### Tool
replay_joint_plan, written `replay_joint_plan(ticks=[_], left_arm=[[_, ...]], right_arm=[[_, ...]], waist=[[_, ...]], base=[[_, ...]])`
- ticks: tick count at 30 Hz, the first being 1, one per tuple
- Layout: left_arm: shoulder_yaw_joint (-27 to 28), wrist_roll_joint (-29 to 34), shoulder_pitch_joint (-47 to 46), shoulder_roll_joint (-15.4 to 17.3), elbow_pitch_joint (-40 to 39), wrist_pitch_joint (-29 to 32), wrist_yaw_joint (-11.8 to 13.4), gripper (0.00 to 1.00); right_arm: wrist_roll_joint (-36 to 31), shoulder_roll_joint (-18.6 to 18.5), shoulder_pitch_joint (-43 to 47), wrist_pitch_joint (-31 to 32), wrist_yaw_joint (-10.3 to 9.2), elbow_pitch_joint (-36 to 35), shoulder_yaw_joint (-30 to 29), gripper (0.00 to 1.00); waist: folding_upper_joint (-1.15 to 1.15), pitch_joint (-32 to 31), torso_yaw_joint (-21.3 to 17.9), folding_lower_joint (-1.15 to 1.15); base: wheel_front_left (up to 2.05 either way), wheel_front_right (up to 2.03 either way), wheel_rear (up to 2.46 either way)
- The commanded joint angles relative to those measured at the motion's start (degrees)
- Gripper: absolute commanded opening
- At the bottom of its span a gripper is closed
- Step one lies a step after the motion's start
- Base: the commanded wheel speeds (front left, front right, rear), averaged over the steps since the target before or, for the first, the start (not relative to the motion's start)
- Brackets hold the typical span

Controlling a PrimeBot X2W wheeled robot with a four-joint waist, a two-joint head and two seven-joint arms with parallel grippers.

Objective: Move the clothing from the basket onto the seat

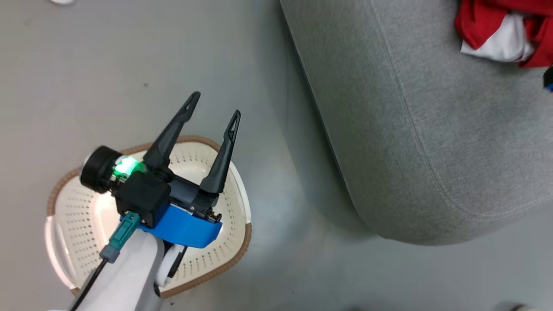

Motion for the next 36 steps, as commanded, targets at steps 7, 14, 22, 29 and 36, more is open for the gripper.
replay_joint_plan(ticks=[7,14,22,29,36], left_arm=[[1.63,-3.07,3.46,-3.87,6.48,-1.34,0.39,1.00],[5.30,-3.51,8.04,-6.76,8.59,-1.39,-0.21,1.00],[9.93,-2.63,12.82,-9.41,11.37,-1.40,-0.41,1.00],[13.54,-1.80,15.25,-10.77,13.15,-1.41,-0.86,1.00],[17.31,-1.92,17.32,-11.70,14.83,-1.40,-1.26,1.00]], right_arm=[[3.08,1.02,8.14,-2.30,0.02,-5.10,3.85,1.00],[2.33,2.07,17.05,-2.32,0.03,-11.74,8.54,1.00],[-0.49,3.32,28.11,-1.72,0.03,-20.21,7.77,1.00],[-3.87,7.85,38.55,-0.60,0.03,-31.54,4.75,1.00],[-7.85,12.72,46.55,0.14,0.02,-41.44,4.81,1.00]], waist=[[0.00,-11.01,3.02,0.00],[0.00,-17.85,4.13,0.00],[0.00,-23.30,6.98,0.00],[0.00,-26.22,10.15,0.00],[0.00,-28.51,12.99,0.00]], base=[[0.00,0.00,0.00],[0.00,0.00,0.00],[0.00,0.00,0.00],[0.00,0.00,0.00],[0.00,0.00,0.00]])
